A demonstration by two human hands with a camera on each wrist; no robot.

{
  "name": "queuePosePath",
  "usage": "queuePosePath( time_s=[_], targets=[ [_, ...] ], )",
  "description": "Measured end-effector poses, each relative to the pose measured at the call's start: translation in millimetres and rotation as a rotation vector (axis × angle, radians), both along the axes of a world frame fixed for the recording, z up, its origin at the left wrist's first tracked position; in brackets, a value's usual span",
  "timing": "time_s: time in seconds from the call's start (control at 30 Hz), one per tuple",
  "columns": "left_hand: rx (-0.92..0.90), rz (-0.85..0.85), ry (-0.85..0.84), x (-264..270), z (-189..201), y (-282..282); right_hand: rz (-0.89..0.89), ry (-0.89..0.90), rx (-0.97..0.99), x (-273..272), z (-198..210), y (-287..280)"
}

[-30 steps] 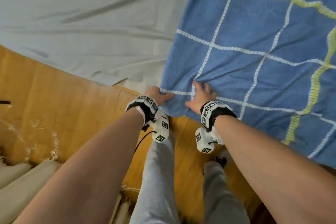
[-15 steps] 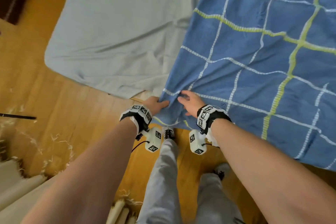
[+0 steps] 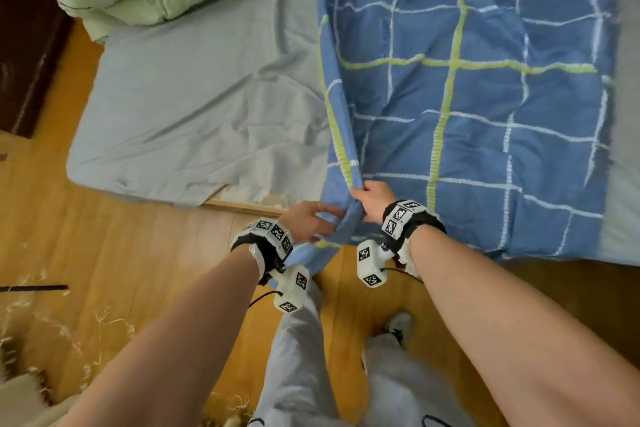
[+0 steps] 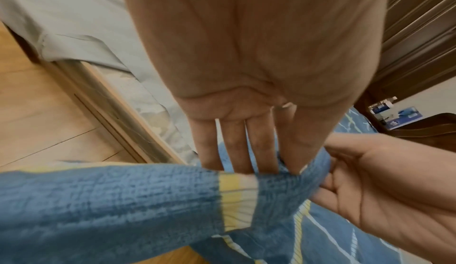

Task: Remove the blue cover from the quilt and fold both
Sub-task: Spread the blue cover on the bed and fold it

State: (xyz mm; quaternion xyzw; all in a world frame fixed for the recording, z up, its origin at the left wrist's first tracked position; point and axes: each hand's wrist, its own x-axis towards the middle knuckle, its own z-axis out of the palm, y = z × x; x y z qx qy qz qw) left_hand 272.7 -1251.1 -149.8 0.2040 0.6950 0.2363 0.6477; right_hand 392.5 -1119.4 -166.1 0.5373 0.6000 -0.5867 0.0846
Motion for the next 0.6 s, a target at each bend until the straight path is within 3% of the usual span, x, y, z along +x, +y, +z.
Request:
queuePosePath(
  time_s=[0.1, 0.23, 0.4, 0.5, 0.6],
  targets=[
    [-0.015, -0.008, 0.169, 42.8, 16.3, 37.4, -0.039, -0.083, 0.149, 78.9, 22.2, 33.0],
    [0.129, -0.51, 0.675, 107.6, 50.5, 120.5, -0.117, -0.156, 0.226, 187.2, 41.0, 70.2],
    [0.223, -1.0, 0.958, 204.1, 55.7, 231.0, -0.27, -0.108, 0.192, 284.0, 42.5, 100.4],
    [0.272, -1.246, 1.054, 247.1, 29.7, 286.3, -0.359, -0.159, 0.12, 337.7, 29.7, 117.1],
    [0.333, -1.341, 0.997, 278.6, -5.0, 334.3, -0.395, -0.234, 0.07, 383.6, 14.5, 129.4]
  ],
)
